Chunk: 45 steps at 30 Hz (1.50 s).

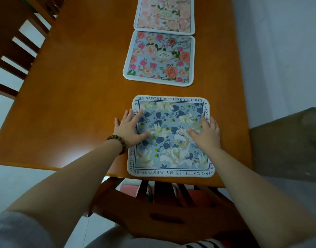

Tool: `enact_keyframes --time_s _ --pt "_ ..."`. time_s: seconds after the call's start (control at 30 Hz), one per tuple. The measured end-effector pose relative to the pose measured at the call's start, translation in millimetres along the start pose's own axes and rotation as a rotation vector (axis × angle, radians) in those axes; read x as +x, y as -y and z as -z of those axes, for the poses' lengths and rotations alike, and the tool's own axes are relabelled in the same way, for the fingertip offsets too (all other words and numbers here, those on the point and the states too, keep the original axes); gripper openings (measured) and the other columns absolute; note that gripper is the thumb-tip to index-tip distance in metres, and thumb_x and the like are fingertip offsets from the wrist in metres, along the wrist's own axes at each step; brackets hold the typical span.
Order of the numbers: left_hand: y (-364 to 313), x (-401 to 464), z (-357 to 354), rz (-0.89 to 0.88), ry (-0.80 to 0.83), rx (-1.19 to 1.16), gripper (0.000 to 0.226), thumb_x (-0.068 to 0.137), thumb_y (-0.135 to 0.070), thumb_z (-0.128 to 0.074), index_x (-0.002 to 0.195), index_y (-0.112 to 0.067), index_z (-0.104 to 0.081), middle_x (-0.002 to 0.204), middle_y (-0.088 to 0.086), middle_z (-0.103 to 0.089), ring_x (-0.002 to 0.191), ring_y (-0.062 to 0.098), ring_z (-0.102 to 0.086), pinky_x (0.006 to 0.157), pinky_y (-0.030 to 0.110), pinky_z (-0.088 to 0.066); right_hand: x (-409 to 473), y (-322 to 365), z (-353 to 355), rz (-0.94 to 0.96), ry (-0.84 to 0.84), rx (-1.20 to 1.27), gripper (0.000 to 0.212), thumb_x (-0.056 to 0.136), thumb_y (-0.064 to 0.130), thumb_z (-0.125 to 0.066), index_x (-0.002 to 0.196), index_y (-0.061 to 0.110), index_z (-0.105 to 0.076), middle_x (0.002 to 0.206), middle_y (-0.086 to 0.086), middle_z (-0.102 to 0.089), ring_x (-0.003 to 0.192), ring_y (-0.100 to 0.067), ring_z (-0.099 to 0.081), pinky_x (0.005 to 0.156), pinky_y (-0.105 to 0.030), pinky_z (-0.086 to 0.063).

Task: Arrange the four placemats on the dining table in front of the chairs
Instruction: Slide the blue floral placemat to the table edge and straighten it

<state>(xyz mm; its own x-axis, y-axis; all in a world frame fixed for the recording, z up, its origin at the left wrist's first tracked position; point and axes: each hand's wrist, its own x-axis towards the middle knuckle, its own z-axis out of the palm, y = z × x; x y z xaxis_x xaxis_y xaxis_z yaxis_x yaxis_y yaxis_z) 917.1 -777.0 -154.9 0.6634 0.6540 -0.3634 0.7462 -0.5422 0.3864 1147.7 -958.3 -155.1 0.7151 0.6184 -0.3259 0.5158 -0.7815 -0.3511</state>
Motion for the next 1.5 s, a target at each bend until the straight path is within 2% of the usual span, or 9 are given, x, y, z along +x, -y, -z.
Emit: enact_keyframes --time_s 0.57,0.8,0.87,0.97,1.07,1.17,1.33,1.5 --pt "1 -18 -14 0.007 -0.022 0.063 0.102 0.073 -0.074 -0.055 0.149 -0.038 0.001 0.159 0.003 0.013 0.144 0.018 0.014 0.116 0.045 0.008 -32 -12 -13 0.059 0.037 -0.058 0.085 0.085 0.066 -0.046 0.152 0.027 -0.011 0.159 -0.011 0.008 0.145 -0.025 0.009 0.116 -0.045 0.004" --pt "-3 -4 -5 0.036 -0.002 0.087 0.107 0.069 -0.077 -0.056 0.150 -0.035 -0.001 0.159 0.004 0.010 0.144 0.020 0.014 0.116 0.051 0.005 -17 -11 -6 0.075 0.089 -0.088 0.086 0.084 0.069 -0.045 0.151 0.031 -0.008 0.159 -0.011 0.007 0.145 -0.024 0.011 0.115 -0.048 0.005" --pt "-5 -6 0 0.058 0.029 0.085 0.114 0.063 -0.082 -0.055 0.149 -0.036 0.004 0.159 0.005 0.012 0.144 0.024 0.015 0.115 0.053 0.003 -18 -12 0 0.087 0.115 -0.056 0.092 0.081 0.071 -0.047 0.151 0.031 -0.005 0.159 -0.011 0.008 0.145 -0.025 0.011 0.116 -0.048 0.003" --pt "-10 -29 -3 0.085 0.147 0.119 0.134 0.041 -0.097 -0.046 0.142 -0.043 0.025 0.154 0.008 0.027 0.141 0.030 0.023 0.112 0.057 0.004 -41 -22 7 0.074 0.206 -0.024 0.116 0.064 0.084 -0.051 0.148 0.035 0.011 0.157 -0.013 0.016 0.144 -0.029 0.016 0.115 -0.047 0.001" --pt "-8 -63 -15 0.079 0.271 0.275 0.141 0.031 -0.101 -0.042 0.126 -0.044 0.045 0.146 0.009 0.040 0.137 0.034 0.028 0.111 0.061 0.002 -83 -37 3 0.101 0.313 -0.161 0.135 0.044 0.092 -0.050 0.137 0.042 0.033 0.153 -0.016 0.027 0.141 -0.031 0.023 0.113 -0.046 0.005" --pt "-4 -82 -17 0.079 0.356 0.360 0.147 0.025 -0.097 -0.046 0.124 -0.043 0.048 0.139 0.011 0.045 0.135 0.035 0.032 0.111 0.064 0.002 -111 -46 -2 0.160 0.380 -0.285 0.142 0.045 0.088 -0.061 0.133 0.040 0.041 0.149 -0.020 0.033 0.139 -0.033 0.028 0.113 -0.046 0.008" --pt "-12 -93 -22 0.037 0.372 0.426 0.147 0.039 -0.087 -0.065 0.123 -0.045 0.048 0.141 0.017 0.043 0.133 0.042 0.032 0.109 0.067 0.000 -120 -37 -1 0.178 0.362 -0.407 0.143 0.055 0.072 -0.073 0.134 0.034 0.041 0.147 -0.027 0.033 0.138 -0.040 0.027 0.114 -0.048 0.009" --pt "-14 -94 -25 0.008 0.290 0.455 0.139 0.053 -0.082 -0.064 0.128 -0.039 0.046 0.148 0.026 0.030 0.138 0.043 0.024 0.112 0.062 -0.001 -120 -37 -2 0.185 0.292 -0.405 0.132 0.065 0.067 -0.070 0.141 0.032 0.031 0.152 -0.026 0.022 0.142 -0.038 0.016 0.115 -0.045 0.005"
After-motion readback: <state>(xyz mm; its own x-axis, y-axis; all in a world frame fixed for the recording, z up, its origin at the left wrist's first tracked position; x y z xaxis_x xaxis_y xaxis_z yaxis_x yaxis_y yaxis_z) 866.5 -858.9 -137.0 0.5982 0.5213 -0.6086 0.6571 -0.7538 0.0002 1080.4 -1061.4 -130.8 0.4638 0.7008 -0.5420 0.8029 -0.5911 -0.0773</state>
